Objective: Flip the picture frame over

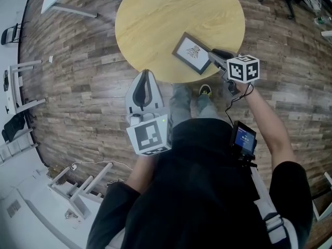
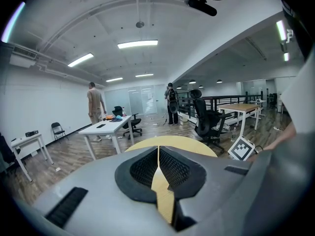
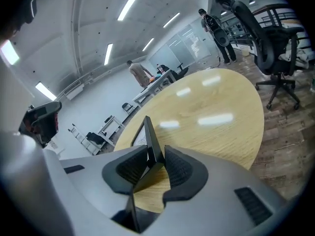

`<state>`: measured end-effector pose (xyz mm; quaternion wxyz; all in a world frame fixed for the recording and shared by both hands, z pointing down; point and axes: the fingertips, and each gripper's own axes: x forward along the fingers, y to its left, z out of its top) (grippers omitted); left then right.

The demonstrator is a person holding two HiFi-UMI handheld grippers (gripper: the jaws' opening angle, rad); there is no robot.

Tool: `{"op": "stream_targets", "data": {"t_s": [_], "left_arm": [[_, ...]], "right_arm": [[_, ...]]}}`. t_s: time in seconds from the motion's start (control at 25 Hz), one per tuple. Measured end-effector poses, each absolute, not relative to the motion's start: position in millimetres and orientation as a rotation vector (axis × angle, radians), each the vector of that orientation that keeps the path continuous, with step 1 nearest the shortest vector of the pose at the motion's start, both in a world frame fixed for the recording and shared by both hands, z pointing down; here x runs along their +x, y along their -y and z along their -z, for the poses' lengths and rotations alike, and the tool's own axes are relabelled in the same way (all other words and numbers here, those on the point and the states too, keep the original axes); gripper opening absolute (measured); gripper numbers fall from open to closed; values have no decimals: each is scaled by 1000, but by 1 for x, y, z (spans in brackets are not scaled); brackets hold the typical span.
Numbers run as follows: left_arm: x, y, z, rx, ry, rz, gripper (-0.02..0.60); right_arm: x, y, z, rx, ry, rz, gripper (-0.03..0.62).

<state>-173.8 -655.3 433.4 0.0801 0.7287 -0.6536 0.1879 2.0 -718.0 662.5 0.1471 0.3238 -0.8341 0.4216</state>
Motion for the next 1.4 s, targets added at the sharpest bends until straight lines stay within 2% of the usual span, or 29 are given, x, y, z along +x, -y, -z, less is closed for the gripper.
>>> {"op": "stream_targets", "data": {"t_s": [0.24, 0.6, 0.76, 1.08, 1.4], "left_arm": [[-166, 662, -439, 2191, 1929, -573, 28], [-151, 668, -440, 2231, 1897, -573, 28], [-149, 666, -436, 2254, 1894, -552, 28], [-142, 662, -416, 2315, 1910, -465, 28], [-133, 652, -382, 2371, 1930, -343, 28]], "right_arm": [[9, 726, -683, 1007, 2327, -1131, 127], [5, 725, -687, 936, 2184, -473, 95], [-3, 726, -672, 943, 2140, -302, 75], [-17, 730, -603, 979, 2237, -157, 57], [-28, 720, -453, 1107, 2525, -16, 31]]}}
